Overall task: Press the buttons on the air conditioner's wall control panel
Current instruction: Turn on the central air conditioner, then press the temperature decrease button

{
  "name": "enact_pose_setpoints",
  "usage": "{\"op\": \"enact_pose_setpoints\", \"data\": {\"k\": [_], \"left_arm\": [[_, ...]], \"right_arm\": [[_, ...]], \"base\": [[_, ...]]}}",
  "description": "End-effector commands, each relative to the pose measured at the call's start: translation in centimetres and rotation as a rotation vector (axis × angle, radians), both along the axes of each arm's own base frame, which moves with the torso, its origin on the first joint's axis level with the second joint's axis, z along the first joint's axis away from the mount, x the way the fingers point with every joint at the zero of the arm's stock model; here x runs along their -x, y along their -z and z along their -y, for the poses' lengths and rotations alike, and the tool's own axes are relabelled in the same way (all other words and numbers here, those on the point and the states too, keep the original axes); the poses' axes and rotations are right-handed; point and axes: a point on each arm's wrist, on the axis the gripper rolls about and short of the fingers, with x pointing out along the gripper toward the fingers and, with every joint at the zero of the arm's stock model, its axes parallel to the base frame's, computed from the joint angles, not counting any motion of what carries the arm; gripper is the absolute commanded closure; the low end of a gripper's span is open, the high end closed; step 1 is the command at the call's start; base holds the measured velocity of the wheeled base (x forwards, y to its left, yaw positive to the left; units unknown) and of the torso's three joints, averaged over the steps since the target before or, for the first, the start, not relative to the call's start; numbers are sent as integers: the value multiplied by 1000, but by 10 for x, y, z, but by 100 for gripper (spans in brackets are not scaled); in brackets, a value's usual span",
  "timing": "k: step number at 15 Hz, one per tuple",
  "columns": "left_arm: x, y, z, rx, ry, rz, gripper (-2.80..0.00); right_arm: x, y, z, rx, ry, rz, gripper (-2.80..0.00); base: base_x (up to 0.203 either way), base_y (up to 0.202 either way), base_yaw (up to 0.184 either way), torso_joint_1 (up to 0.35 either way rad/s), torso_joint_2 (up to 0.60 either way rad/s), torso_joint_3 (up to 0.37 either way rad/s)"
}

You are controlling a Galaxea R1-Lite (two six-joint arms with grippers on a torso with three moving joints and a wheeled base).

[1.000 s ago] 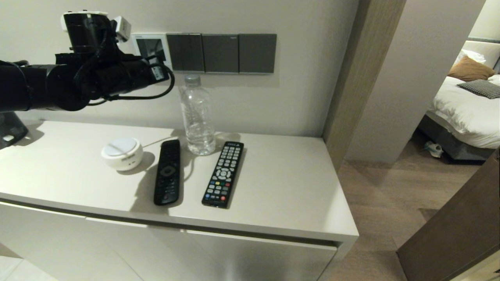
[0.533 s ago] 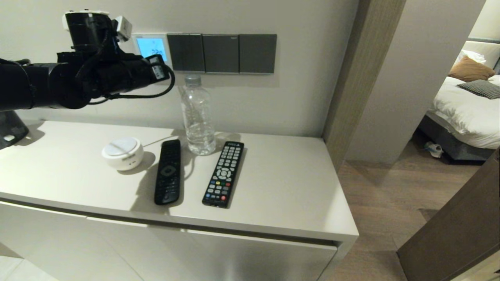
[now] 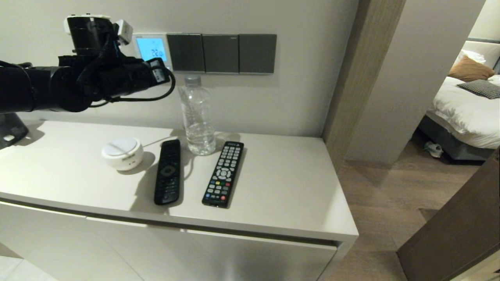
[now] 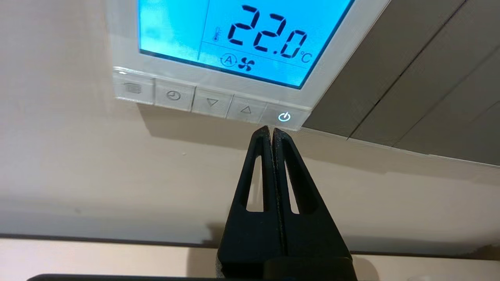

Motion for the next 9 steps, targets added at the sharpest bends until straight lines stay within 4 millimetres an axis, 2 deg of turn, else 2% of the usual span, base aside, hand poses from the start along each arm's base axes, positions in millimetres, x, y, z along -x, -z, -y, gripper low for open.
{"op": "enact_pose_setpoints", "data": {"k": [1, 9], "left_arm": [[13, -11, -3, 6, 1, 22, 0], [7, -7, -9, -1, -22, 18, 0]], "right_arm": [[0, 0, 0, 1, 0, -3, 0], [0, 0, 0, 0, 0, -3, 0]], "base": [[0, 0, 0, 0, 0, 0], [0, 0, 0, 0, 0, 0]]}}
